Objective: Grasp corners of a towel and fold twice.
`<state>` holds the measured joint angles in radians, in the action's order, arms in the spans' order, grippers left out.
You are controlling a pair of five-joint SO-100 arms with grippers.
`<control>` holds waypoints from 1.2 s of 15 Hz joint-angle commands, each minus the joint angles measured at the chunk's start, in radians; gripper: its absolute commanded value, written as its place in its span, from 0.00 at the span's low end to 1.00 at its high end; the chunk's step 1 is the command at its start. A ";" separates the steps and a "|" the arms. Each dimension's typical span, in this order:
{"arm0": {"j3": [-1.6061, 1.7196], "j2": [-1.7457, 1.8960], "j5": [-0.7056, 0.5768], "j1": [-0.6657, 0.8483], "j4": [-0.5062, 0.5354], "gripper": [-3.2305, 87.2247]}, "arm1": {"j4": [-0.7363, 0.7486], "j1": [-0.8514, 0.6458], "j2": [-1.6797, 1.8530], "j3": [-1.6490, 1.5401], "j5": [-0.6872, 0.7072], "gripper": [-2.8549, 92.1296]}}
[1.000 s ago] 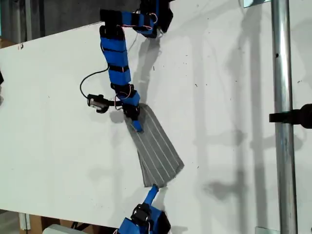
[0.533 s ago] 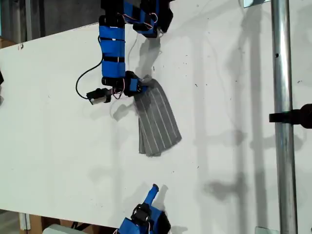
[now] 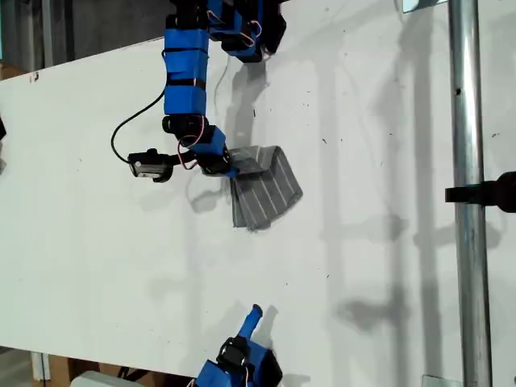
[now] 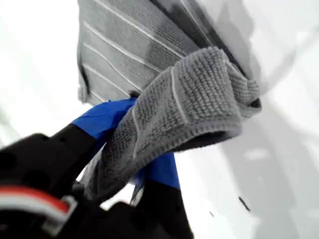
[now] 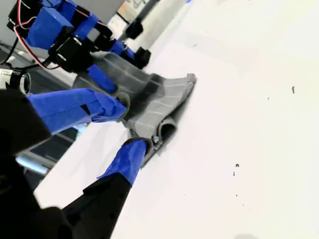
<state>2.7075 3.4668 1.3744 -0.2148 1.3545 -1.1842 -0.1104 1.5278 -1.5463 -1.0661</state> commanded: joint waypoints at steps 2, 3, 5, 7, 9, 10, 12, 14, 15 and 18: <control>-0.017 0.006 0.003 -0.009 -0.008 0.16 | 0.215 0.021 -0.095 0.057 -0.014 0.08; -0.017 0.006 0.003 -0.012 -0.008 0.16 | 0.250 0.025 -0.094 0.055 -0.017 0.26; -0.011 0.006 0.005 -0.014 -0.008 0.16 | 0.347 0.035 -0.012 0.054 0.031 0.33; 0.000 0.006 0.006 -0.011 -0.012 0.16 | 0.471 0.011 0.190 -0.014 0.071 0.23; 0.029 0.006 0.017 -0.003 -0.028 0.16 | 0.230 -0.081 0.339 -0.066 0.055 0.23; 0.071 0.008 0.012 0.006 -0.051 0.16 | 0.229 -0.109 0.454 -0.236 0.041 0.11; 0.187 0.008 0.005 0.051 -0.120 0.15 | 0.225 -0.144 0.719 -0.647 -0.063 0.03; 0.304 0.008 -0.023 0.089 -0.183 0.12 | 0.201 -0.126 1.072 -1.042 -0.227 0.03; 0.351 0.008 -0.040 0.097 -0.204 0.12 | 0.133 -0.097 1.220 -1.149 -0.304 0.03; 0.408 0.008 0.060 0.147 -0.166 0.12 | -0.046 -0.078 1.563 -1.350 -0.479 0.03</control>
<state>3.1017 3.4699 1.3744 -0.1012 1.1720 -1.1551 -0.1963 2.9084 -2.8317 -1.4419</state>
